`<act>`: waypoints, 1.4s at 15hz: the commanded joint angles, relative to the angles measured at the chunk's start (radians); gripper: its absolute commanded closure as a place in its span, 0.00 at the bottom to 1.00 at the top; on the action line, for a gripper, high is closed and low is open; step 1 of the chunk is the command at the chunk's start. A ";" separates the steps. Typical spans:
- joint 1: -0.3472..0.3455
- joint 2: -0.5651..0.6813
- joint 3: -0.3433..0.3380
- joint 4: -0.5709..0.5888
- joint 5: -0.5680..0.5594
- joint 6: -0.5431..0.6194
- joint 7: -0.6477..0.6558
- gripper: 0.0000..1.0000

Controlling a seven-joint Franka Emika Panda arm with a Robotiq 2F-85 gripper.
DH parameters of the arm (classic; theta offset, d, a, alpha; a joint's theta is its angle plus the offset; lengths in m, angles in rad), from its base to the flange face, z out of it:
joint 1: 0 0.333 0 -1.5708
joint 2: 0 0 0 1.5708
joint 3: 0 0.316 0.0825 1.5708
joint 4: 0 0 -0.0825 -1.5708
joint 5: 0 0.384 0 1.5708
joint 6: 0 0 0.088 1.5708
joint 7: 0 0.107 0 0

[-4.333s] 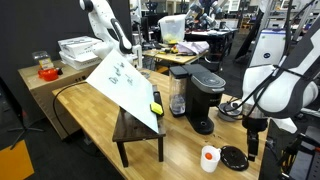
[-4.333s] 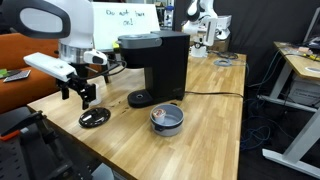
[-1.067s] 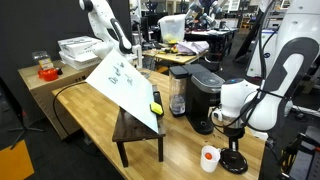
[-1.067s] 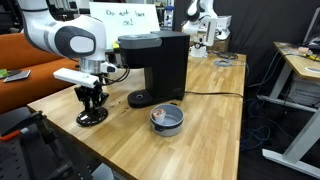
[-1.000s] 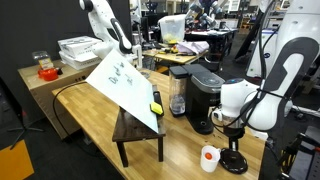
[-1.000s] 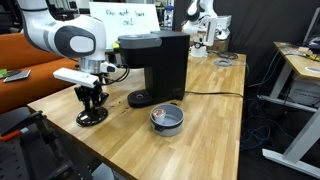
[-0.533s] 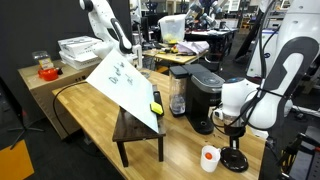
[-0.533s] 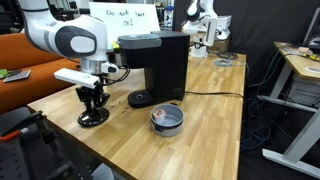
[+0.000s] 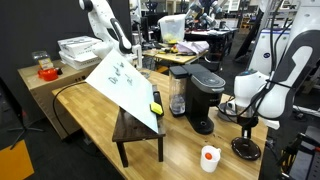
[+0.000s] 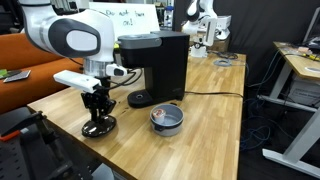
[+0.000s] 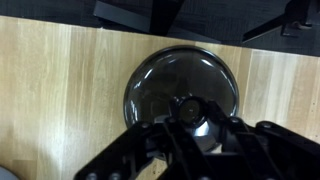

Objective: Put the lid on the pot

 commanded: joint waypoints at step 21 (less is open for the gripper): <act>-0.148 -0.489 -0.106 -0.014 0.062 -0.357 -0.056 0.92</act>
